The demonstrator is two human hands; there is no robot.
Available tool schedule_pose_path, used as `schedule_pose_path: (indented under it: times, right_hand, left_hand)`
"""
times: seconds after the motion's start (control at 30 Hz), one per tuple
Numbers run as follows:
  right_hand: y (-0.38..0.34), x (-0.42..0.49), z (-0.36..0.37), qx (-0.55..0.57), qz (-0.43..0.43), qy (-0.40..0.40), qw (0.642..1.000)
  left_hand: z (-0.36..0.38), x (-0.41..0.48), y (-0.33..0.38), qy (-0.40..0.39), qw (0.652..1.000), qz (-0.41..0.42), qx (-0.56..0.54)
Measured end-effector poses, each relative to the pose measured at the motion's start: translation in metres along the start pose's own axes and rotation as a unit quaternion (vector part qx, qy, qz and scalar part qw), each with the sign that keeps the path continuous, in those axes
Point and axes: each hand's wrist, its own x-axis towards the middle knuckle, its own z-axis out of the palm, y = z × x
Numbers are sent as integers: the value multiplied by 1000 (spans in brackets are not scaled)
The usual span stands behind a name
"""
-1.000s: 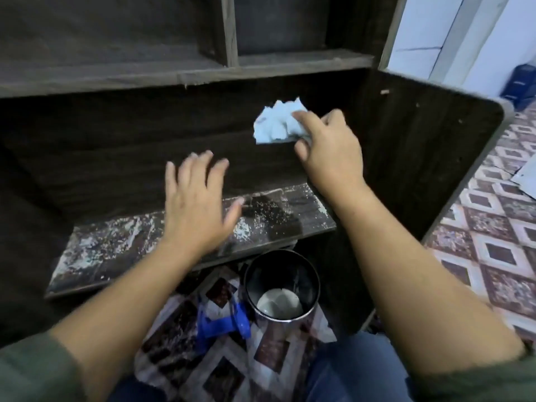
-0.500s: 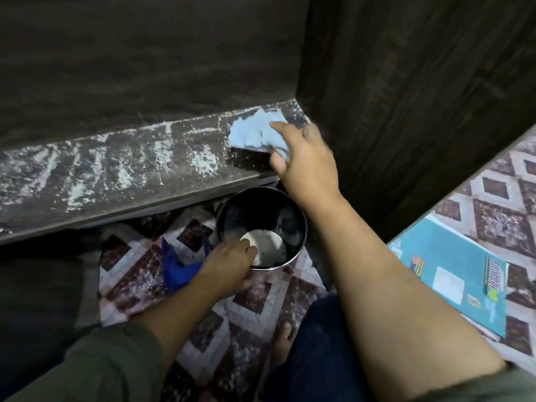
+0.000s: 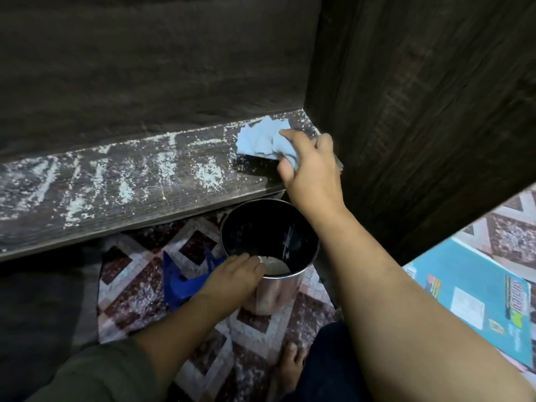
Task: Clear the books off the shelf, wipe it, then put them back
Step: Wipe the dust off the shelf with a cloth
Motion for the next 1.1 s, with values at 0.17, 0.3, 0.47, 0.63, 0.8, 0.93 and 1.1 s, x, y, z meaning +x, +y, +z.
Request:
schedule_pose_path:
  times: [0.17, 0.3, 0.47, 0.63, 0.8, 0.93, 1.1]
  right_hand:
    - [-20, 6, -20, 17, 9, 50, 999]
    - [-11, 0, -20, 6, 24, 58, 998]
    - [18, -4, -5, -81, 22, -26, 996]
    - [26, 7, 1, -142, 28, 25, 989]
    - [32, 35, 6, -226, 89, 28, 970]
    - [39, 39, 19, -279, 125, -54, 951]
    - [24, 33, 33, -294, 133, -134, 937]
  left_hand:
    - [-49, -19, -1, 60, 997, 7, -43]
    - [-86, -41, 2, 84, 995, -27, -46]
    - [-94, -57, -3, 81, 990, -82, -79]
    - [-90, -43, -1, 88, 991, -86, -59]
    - [-75, -55, -8, 85, 991, -64, -75]
    - [-80, -63, -12, 92, 990, -65, -83]
    - [-76, -77, -20, 91, 988, -75, -99]
